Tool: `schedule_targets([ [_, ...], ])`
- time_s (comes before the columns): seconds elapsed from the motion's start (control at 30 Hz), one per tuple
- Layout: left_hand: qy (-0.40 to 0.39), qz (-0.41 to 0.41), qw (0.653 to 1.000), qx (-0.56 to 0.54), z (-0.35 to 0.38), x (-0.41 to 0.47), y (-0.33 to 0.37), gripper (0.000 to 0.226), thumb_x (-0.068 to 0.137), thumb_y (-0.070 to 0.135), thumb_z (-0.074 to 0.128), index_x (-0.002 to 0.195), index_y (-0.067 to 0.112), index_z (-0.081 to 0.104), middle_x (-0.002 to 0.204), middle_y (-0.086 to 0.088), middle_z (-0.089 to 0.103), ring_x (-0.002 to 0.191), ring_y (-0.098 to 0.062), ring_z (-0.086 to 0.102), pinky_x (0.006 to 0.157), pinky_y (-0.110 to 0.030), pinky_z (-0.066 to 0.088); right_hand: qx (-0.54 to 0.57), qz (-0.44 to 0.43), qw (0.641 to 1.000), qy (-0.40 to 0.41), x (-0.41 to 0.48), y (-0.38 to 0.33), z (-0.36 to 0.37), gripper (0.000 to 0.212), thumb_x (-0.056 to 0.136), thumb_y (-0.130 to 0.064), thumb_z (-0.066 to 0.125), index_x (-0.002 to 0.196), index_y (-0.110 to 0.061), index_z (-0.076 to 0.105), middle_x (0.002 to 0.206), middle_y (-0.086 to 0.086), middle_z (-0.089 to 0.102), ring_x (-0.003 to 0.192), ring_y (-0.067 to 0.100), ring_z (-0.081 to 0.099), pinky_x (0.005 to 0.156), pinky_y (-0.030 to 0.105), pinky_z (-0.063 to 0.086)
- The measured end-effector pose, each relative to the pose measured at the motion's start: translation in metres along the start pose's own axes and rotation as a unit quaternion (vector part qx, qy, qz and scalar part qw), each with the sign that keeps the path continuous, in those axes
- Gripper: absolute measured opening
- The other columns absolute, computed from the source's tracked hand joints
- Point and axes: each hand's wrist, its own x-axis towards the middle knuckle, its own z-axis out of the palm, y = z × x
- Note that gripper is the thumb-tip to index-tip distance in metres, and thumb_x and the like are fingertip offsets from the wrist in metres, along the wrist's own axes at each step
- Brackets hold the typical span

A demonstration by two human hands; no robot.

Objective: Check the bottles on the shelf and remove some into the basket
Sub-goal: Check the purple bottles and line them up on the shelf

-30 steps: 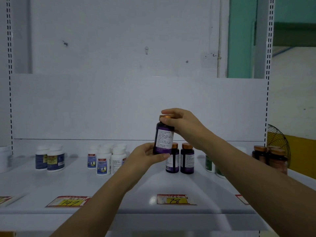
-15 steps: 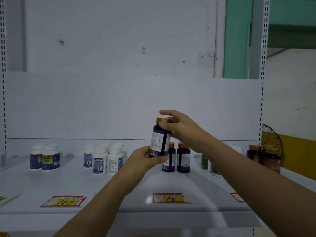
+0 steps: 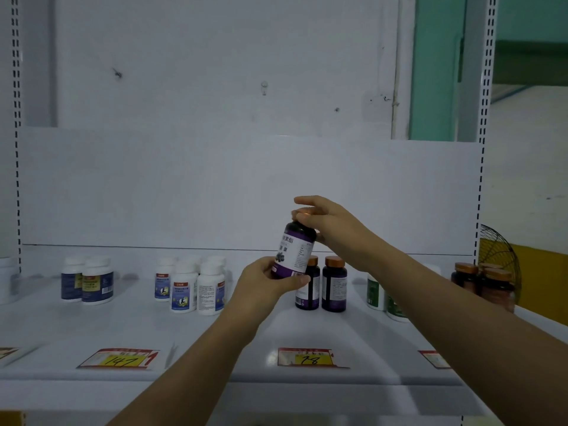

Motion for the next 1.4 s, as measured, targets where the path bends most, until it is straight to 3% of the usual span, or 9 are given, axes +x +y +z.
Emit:
schedule_targets([
  [0.13, 0.088, 0.009, 0.996, 0.013, 0.007, 0.002, -0.003, 0.052, 0.074, 0.016, 0.077, 0.119, 0.018, 0.050, 0.089, 0.012, 0.051, 0.070, 0.004, 0.048, 0.057, -0.008, 0.039, -0.091, 0.028, 0.995, 0.025, 0.003, -0.001, 0.000, 0.050, 0.082, -0.055, 0.063, 0.120, -0.023, 0.058, 0.112, -0.002, 0.064, 0.099, 0.014, 0.064, 0.092, 0.038, 0.053],
  [0.33, 0.103, 0.041, 0.975, 0.194, -0.001, 0.009, -0.019, 0.056, 0.072, 0.027, 0.079, 0.118, 0.019, 0.048, 0.112, 0.002, 0.060, 0.088, -0.008, 0.051, 0.071, -0.016, 0.042, -0.208, 0.034, 0.978, -0.007, 0.011, -0.006, 0.006, 0.043, 0.085, -0.046, 0.064, 0.117, -0.018, 0.058, 0.111, 0.003, 0.065, 0.088, 0.015, 0.066, 0.078, 0.028, 0.056],
  [0.43, 0.045, 0.048, 0.950, 0.305, -0.009, 0.012, -0.027, 0.062, 0.084, 0.043, 0.064, 0.135, 0.020, 0.037, 0.135, 0.000, 0.049, 0.114, -0.014, 0.049, 0.089, -0.026, 0.041, -0.245, 0.010, 0.969, 0.010, 0.021, -0.005, 0.012, 0.041, 0.088, -0.039, 0.063, 0.121, -0.017, 0.055, 0.118, 0.004, 0.060, 0.094, 0.015, 0.057, 0.069, 0.021, 0.047],
  [0.5, -0.009, 0.036, 0.913, 0.407, -0.016, 0.014, -0.037, 0.069, 0.091, 0.052, 0.046, 0.146, 0.017, 0.022, 0.149, -0.001, 0.033, 0.134, -0.018, 0.035, 0.103, -0.031, 0.034, -0.262, -0.006, 0.965, 0.012, 0.030, -0.006, 0.013, 0.042, 0.089, -0.034, 0.062, 0.124, -0.015, 0.051, 0.120, 0.003, 0.055, 0.096, 0.013, 0.050, 0.065, 0.018, 0.040],
  [0.63, -0.091, -0.014, 0.849, 0.520, -0.026, 0.017, -0.057, 0.065, 0.096, 0.054, 0.030, 0.147, 0.014, 0.021, 0.154, -0.004, 0.023, 0.140, -0.020, 0.025, 0.111, -0.034, 0.025, -0.269, -0.013, 0.963, -0.002, 0.047, 0.003, 0.025, 0.037, 0.090, -0.026, 0.062, 0.123, -0.012, 0.053, 0.123, 0.007, 0.054, 0.101, 0.015, 0.050, 0.080, 0.023, 0.039],
  [0.83, -0.194, -0.045, 0.783, 0.589, -0.030, 0.025, -0.085, 0.067, 0.097, 0.055, 0.014, 0.149, 0.013, 0.015, 0.157, -0.009, 0.011, 0.144, -0.024, 0.012, 0.117, -0.043, 0.012, -0.317, -0.003, 0.948, -0.024, 0.065, 0.036, 0.043, 0.033, 0.092, -0.024, 0.060, 0.121, -0.009, 0.056, 0.120, 0.008, 0.056, 0.095, 0.013, 0.050, 0.078, 0.022, 0.038],
  [0.97, -0.197, -0.058, 0.787, 0.581, -0.031, 0.028, -0.086, 0.070, 0.096, 0.057, 0.011, 0.151, 0.015, 0.002, 0.158, -0.004, -0.002, 0.146, -0.020, 0.000, 0.117, -0.039, 0.003, -0.351, 0.013, 0.935, -0.047, 0.067, 0.060, 0.052, 0.033, 0.093, -0.023, 0.058, 0.122, -0.008, 0.056, 0.119, 0.009, 0.056, 0.096, 0.017, 0.052, 0.077, 0.023, 0.040],
  [1.27, -0.199, -0.068, 0.788, 0.579, -0.032, 0.025, -0.083, 0.070, 0.097, 0.056, 0.011, 0.150, 0.013, 0.001, 0.158, -0.004, -0.002, 0.146, -0.019, 0.000, 0.116, -0.037, 0.002, -0.425, 0.004, 0.903, -0.068, 0.064, 0.073, 0.057, 0.031, 0.093, -0.028, 0.055, 0.117, -0.007, 0.058, 0.115, 0.011, 0.058, 0.102, 0.024, 0.056, 0.079, 0.028, 0.045],
  [1.4, -0.203, -0.071, 0.788, 0.578, -0.032, 0.024, -0.084, 0.070, 0.097, 0.056, 0.011, 0.150, 0.013, 0.000, 0.158, -0.004, -0.002, 0.146, -0.019, 0.000, 0.117, -0.037, 0.002, -0.434, 0.018, 0.897, -0.080, 0.064, 0.071, 0.052, 0.047, 0.094, -0.039, 0.052, 0.131, -0.009, 0.051, 0.130, 0.012, 0.054, 0.117, 0.026, 0.051, 0.091, 0.031, 0.042],
])
